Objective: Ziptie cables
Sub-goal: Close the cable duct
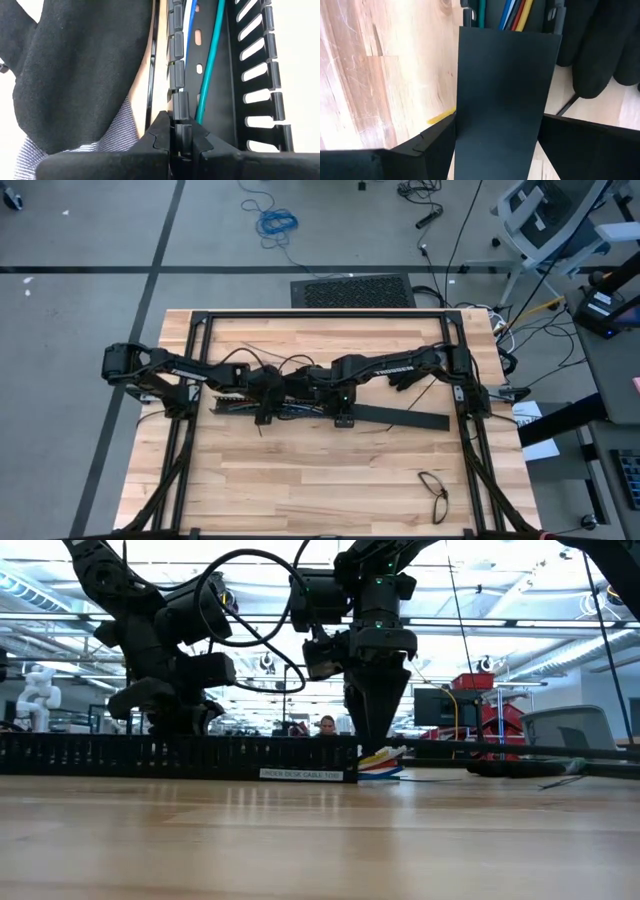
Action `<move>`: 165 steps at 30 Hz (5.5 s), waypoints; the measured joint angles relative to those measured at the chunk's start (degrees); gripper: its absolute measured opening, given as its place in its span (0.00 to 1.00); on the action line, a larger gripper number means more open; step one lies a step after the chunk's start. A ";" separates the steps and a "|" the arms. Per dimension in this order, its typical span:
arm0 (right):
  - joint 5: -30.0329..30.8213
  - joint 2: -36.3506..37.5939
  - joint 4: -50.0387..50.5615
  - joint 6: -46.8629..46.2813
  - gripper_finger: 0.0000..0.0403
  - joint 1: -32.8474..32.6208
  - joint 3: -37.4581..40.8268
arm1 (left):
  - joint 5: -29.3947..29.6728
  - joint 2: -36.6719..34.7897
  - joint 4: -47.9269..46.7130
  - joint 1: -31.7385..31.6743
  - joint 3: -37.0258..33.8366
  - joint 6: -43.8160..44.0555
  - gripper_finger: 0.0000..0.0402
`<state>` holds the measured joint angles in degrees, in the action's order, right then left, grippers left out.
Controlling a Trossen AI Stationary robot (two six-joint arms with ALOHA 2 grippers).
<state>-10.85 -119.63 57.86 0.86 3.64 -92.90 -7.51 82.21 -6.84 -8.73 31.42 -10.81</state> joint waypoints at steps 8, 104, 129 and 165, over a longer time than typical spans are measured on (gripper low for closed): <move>0.02 0.00 -0.23 0.12 0.64 0.07 0.00 | 0.56 0.00 0.16 0.04 0.00 -0.02 0.05; 0.35 0.00 0.73 1.46 0.64 0.07 0.00 | 7.07 6.60 25.69 7.36 1.14 10.49 0.84; 0.31 0.00 0.66 1.33 0.64 0.07 0.00 | 5.86 12.45 36.57 7.70 1.22 8.85 0.84; 0.26 0.00 1.04 1.33 0.64 0.09 0.00 | 4.52 24.22 52.93 8.07 1.29 11.97 0.84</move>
<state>-10.59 -119.63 58.89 2.20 3.73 -92.90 -2.99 106.43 46.09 -0.67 32.71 1.16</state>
